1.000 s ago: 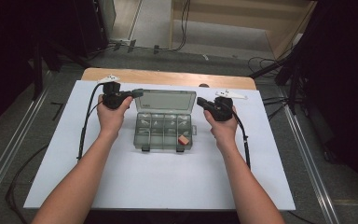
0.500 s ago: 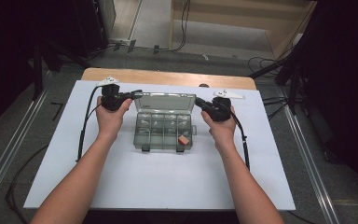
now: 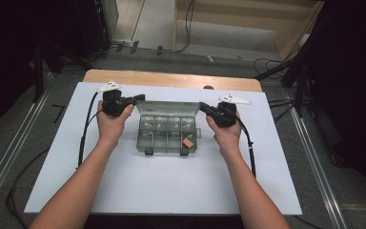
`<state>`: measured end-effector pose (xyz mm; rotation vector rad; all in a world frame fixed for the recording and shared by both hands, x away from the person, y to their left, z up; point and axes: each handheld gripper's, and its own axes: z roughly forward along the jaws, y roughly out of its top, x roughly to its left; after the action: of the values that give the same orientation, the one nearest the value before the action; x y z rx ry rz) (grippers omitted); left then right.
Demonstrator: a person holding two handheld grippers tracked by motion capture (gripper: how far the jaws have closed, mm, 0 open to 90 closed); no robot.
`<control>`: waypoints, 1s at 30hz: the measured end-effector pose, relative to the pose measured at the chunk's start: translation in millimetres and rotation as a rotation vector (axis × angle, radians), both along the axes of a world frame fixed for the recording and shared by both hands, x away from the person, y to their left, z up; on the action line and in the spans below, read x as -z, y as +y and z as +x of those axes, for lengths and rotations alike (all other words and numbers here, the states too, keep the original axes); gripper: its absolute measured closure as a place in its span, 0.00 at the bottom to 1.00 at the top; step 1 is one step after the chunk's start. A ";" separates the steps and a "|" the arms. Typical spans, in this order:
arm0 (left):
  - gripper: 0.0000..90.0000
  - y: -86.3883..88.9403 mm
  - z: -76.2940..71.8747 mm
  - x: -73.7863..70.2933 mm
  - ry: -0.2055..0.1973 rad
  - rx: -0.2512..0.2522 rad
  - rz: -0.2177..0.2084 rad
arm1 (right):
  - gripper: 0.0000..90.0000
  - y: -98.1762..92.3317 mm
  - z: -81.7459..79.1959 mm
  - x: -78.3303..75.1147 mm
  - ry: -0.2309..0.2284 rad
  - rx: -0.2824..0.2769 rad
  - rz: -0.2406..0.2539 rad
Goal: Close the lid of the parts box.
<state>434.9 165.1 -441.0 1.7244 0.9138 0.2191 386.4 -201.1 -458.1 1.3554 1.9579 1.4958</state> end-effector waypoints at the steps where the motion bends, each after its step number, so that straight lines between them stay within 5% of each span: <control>1: 1.00 -0.2 -1.6 0.5 -0.002 0.003 0.001 | 0.98 -0.2 -0.8 0.1 0.001 -0.002 -0.002; 30: 1.00 -1.0 -39.7 12.9 -0.041 0.035 0.033 | 0.98 4.9 -32.7 4.9 -0.055 -0.041 -0.027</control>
<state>395.2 164.1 -453.9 1.7587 0.8533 0.2470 353.7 -196.2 -463.0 1.2571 1.9759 1.5027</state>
